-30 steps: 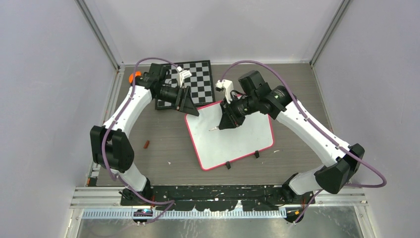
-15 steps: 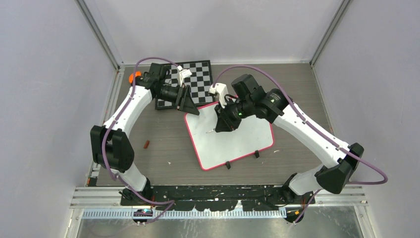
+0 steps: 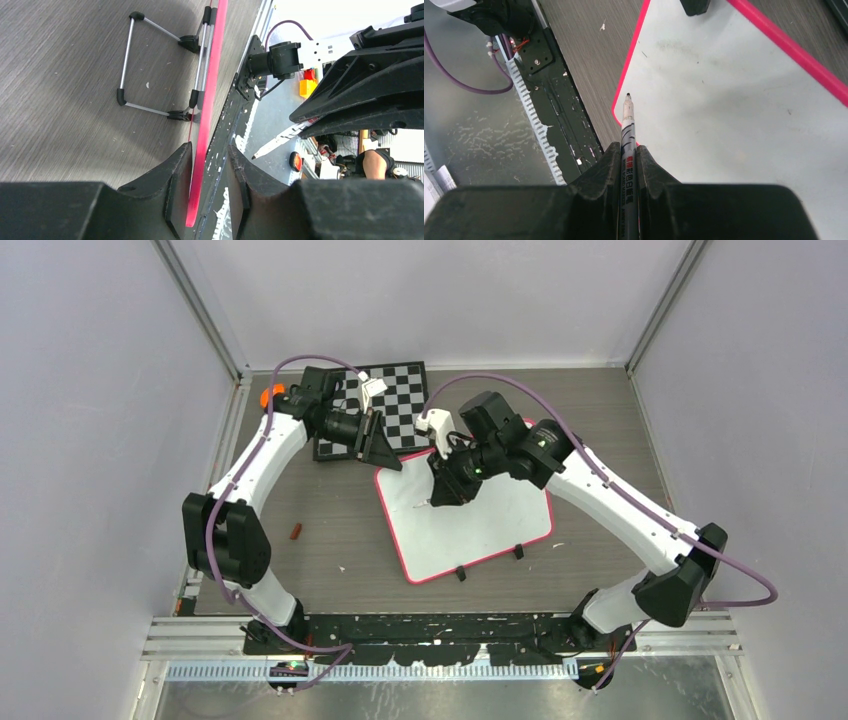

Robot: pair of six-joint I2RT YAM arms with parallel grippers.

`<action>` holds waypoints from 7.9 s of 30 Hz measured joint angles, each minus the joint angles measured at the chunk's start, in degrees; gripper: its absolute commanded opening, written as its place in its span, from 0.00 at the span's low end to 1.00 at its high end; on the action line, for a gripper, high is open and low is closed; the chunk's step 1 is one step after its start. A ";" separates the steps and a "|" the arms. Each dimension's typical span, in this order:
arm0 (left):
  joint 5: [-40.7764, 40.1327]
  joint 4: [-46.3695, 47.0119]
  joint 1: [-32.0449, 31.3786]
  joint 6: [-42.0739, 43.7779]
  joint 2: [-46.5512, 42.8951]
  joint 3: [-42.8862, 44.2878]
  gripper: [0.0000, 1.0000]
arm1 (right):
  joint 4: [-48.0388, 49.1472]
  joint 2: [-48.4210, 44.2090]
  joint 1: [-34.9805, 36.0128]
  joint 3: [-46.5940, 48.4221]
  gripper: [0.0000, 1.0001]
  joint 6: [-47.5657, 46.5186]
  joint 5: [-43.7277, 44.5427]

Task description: Write a sentence on the whiteboard

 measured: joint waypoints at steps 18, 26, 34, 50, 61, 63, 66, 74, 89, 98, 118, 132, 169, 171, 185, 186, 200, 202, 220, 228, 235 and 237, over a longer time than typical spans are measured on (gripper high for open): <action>0.07 0.04 -1.16 -0.44 0.90 -0.39 0.15 | 1.60 5.44 2.69 8.35 0.00 1.62 6.10; 0.48 0.87 -1.44 -0.11 0.90 -0.42 0.03 | 1.75 8.48 3.76 10.43 0.00 2.45 7.91; 0.46 1.07 -1.46 -0.13 0.90 -0.42 0.00 | 1.79 8.87 4.17 12.11 0.00 2.84 9.09; 0.68 1.29 -1.46 -0.13 0.87 -0.90 0.00 | 2.67 11.52 4.46 12.92 0.00 3.26 12.04; 0.52 1.75 -1.33 0.37 0.87 -1.09 0.00 | 4.76 11.13 4.87 7.13 0.00 4.02 12.02; 0.57 1.75 -1.33 0.66 0.87 -1.11 0.00 | 4.79 10.95 5.09 5.81 0.00 4.28 11.54; 0.55 1.84 -1.33 0.83 0.87 -1.16 0.00 | 5.11 10.67 5.11 4.17 0.00 4.63 10.67; 0.79 1.95 -1.33 0.70 0.85 -1.20 0.00 | 5.16 9.94 5.07 3.54 0.00 5.20 10.01; 0.85 2.10 -1.36 -0.39 0.85 -1.20 0.00 | 5.60 10.01 4.94 9.07 0.00 5.84 11.63; 0.81 2.36 -1.36 -0.42 0.72 -1.40 0.00 | 5.60 10.32 4.92 9.07 0.00 5.84 15.21; 0.59 2.60 -1.33 -0.39 0.70 -1.53 0.00 | 5.57 7.93 4.66 5.84 0.00 5.73 17.88; 0.63 2.58 -1.33 -0.39 0.70 -1.53 0.00 | 5.51 10.21 6.73 6.38 0.00 5.79 16.09; 0.59 2.56 -1.33 -0.37 0.63 -1.53 0.00 | 3.45 11.06 7.67 6.51 0.00 5.62 15.96; 0.61 2.56 -1.33 -0.39 0.63 -1.53 0.00 | 3.34 11.08 7.69 6.69 0.00 5.11 15.78; 0.17 2.54 -1.46 -0.39 0.09 -1.53 0.00 | 2.12 6.67 6.54 6.40 0.00 1.73 15.28; 0.15 2.54 -1.46 -0.39 0.09 -1.53 0.00 | 2.14 6.69 6.45 6.43 0.00 1.70 15.67; -0.44 2.51 -1.51 -0.39 -0.42 -1.53 0.00 | 2.10 8.00 6.29 7.61 0.00 1.73 19.89; -0.44 2.51 -1.51 -0.39 -0.42 -1.53 0.00 | 2.10 8.00 6.19 7.58 0.00 1.73 20.15; -0.94 2.56 -1.51 0.04 -0.42 -1.60 0.00 | 1.62 7.28 6.19 2.82 0.00 1.99 18.45; -0.81 2.54 -1.51 -0.22 -0.42 -1.60 0.00 | 1.77 7.76 5.79 5.42 0.00 2.01 18.51; -0.90 2.58 -1.51 -0.15 -0.42 -1.60 0.00 | 1.70 7.76 4.31 6.08 0.00 2.03 18.18; -0.92 2.58 -1.51 -0.15 -0.42 -1.60 0.00 | 1.64 7.74 3.98 6.08 0.00 2.05 17.86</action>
